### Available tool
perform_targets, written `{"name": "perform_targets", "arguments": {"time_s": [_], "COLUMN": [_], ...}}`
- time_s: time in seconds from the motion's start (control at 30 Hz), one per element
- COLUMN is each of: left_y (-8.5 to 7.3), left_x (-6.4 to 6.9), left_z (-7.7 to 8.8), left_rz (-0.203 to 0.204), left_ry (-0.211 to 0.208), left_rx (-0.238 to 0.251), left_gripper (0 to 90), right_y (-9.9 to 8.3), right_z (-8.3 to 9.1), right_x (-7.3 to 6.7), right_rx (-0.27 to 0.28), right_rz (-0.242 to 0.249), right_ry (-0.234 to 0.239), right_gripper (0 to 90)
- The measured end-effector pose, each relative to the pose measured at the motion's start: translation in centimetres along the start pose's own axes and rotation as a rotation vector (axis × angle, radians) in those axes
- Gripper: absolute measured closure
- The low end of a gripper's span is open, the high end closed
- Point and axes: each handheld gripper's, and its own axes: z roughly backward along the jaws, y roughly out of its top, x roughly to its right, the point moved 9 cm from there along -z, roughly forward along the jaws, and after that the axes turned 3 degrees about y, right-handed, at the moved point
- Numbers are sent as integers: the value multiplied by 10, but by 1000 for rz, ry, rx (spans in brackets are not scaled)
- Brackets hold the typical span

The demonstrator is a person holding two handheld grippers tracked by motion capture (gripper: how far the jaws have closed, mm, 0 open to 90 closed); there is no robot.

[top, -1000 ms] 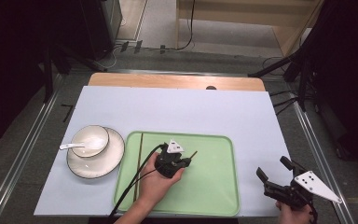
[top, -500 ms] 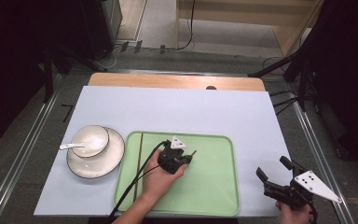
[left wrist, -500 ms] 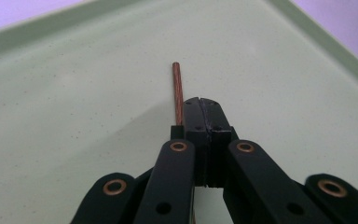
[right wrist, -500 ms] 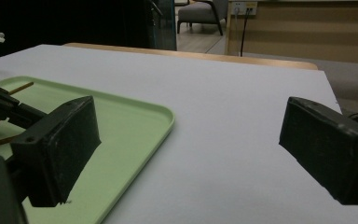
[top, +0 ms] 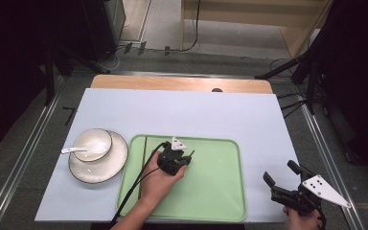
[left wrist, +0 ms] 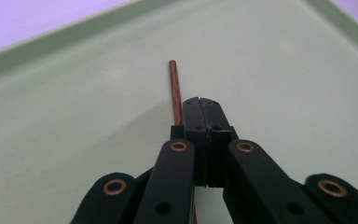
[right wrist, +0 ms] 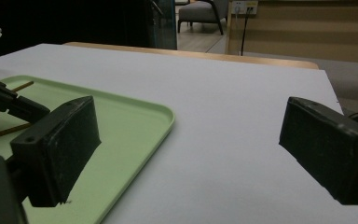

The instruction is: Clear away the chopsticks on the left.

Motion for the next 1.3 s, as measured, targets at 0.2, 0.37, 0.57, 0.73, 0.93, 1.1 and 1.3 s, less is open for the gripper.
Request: {"name": "perform_targets", "arguments": {"time_s": [0.2, 0.37, 0.57, 0.73, 0.93, 1.1, 1.3], "left_y": [-5, -7, -16, -22, -31, -36, -36], "left_x": [-16, -29, -49, -62, -77, -81, -79], "left_z": [6, 12, 23, 32, 42, 48, 48], "left_rz": [30, 49, 87, 113, 141, 148, 144], "left_ry": [24, 48, 80, 103, 130, 132, 122], "left_rx": [-5, -6, -8, -2, 1, 4, 12], "left_gripper": [900, 900, 900, 900, 900, 900, 900], "right_y": [0, -1, -1, -1, -1, -2, -2], "right_z": [0, -1, -1, -2, -2, -2, -2], "right_x": [0, 0, 0, 0, 0, 0, 0], "right_rx": [-1, -2, -4, -6, -8, -10, -10], "right_rz": [2, 3, 4, 5, 5, 5, 7], "right_ry": [2, 2, 1, 0, -1, -3, -2], "right_gripper": [52, 52, 52, 52, 52, 52, 52]}}
